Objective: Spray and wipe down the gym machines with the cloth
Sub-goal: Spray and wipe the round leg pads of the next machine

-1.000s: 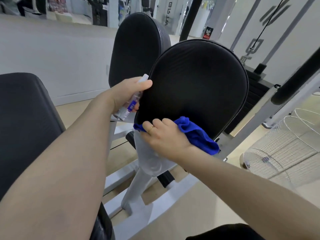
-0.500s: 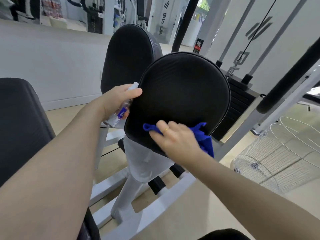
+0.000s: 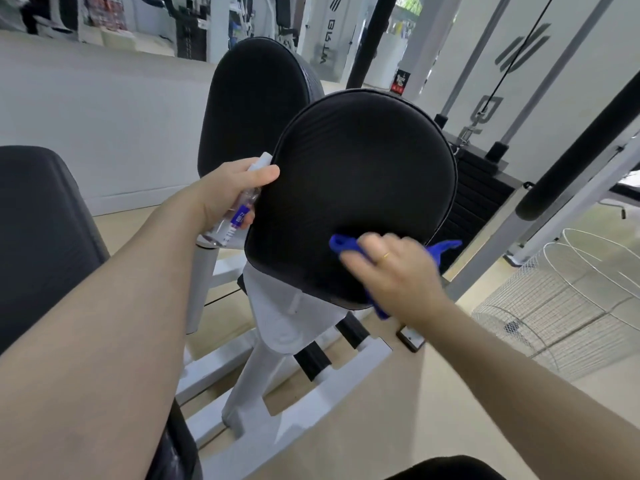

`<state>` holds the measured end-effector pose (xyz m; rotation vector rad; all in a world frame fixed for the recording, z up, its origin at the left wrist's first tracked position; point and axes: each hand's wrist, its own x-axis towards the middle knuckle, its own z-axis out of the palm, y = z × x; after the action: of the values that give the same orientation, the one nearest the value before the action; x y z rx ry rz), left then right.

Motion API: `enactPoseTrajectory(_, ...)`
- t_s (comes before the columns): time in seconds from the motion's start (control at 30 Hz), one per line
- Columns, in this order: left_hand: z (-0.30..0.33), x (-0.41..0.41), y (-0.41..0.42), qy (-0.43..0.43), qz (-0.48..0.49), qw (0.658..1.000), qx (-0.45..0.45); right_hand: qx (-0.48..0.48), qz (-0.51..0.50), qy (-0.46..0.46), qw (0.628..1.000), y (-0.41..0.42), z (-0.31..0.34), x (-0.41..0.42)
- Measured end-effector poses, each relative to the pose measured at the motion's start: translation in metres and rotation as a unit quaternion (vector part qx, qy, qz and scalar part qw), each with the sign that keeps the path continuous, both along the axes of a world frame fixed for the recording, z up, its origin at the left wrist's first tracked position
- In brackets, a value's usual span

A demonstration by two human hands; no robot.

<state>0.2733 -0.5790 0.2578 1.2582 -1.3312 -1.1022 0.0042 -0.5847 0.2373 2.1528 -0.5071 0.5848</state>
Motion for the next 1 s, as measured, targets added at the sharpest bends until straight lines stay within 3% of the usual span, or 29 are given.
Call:
enactPoseTrajectory(0.1,-0.001,0.001,-0.002,-0.016,0.001,1.000,-0.001,-0.041,-0.047,-0.163,0.985,-0.014,0.048,-0.009)
enactPoseTrajectory(0.2,-0.002,0.002,-0.004,-0.020,-0.008,1.000,-0.004,-0.019,-0.036,-0.265,0.963,-0.015,0.031,0.000)
enactPoseTrajectory(0.27,0.000,0.003,-0.001,-0.020,-0.006,1.000,-0.005,0.000,-0.022,-0.246,0.969,-0.011,-0.008,0.009)
enactPoseTrajectory(0.33,0.003,0.004,0.002,-0.023,0.005,1.000,-0.004,0.016,-0.006,-0.160,0.987,-0.003,-0.044,0.012)
enactPoseTrajectory(0.43,0.005,0.002,0.006,-0.033,0.015,0.999,0.002,0.031,0.005,-0.070,0.997,-0.002,-0.048,0.003)
enactPoseTrajectory(0.5,0.006,0.000,0.007,-0.027,0.007,1.000,0.007,0.020,-0.021,-0.160,0.987,-0.008,-0.010,-0.003)
enactPoseTrajectory(0.6,0.006,-0.004,0.007,-0.017,0.011,1.000,0.005,0.020,-0.036,-0.349,0.936,-0.013,0.060,0.004)
enactPoseTrajectory(0.7,0.007,-0.008,0.005,-0.019,0.012,1.000,0.010,0.018,-0.053,-0.398,0.916,-0.015,0.094,0.033)
enactPoseTrajectory(0.77,0.005,-0.007,0.003,-0.023,0.013,0.999,0.017,0.016,-0.057,-0.401,0.914,-0.017,0.104,0.062)
enactPoseTrajectory(0.87,0.002,-0.001,-0.001,-0.022,0.044,0.998,0.044,-0.017,-0.032,-0.327,0.944,-0.017,0.103,0.109)
enactPoseTrajectory(1.0,-0.001,0.003,-0.004,0.065,0.109,0.988,0.088,-0.007,0.023,-0.215,0.976,-0.009,0.052,0.134)
